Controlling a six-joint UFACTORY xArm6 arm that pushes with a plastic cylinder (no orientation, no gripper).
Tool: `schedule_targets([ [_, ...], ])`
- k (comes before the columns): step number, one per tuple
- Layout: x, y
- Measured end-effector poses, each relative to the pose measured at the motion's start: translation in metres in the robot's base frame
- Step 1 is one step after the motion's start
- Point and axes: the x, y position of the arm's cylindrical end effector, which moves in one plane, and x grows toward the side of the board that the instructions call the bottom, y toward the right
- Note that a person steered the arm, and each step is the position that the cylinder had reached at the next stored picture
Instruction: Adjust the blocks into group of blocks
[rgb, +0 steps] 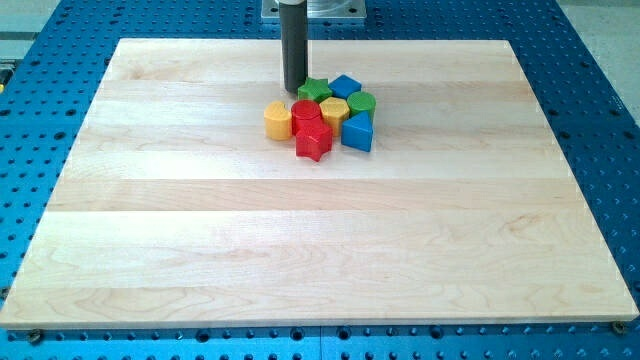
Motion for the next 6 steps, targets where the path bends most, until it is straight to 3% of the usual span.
schedule_targets([
  [2, -0.018, 0.015],
  [3, -0.044, -0.057],
  [5, 0.032, -0.051],
  [6, 0.096, -0.052],
])
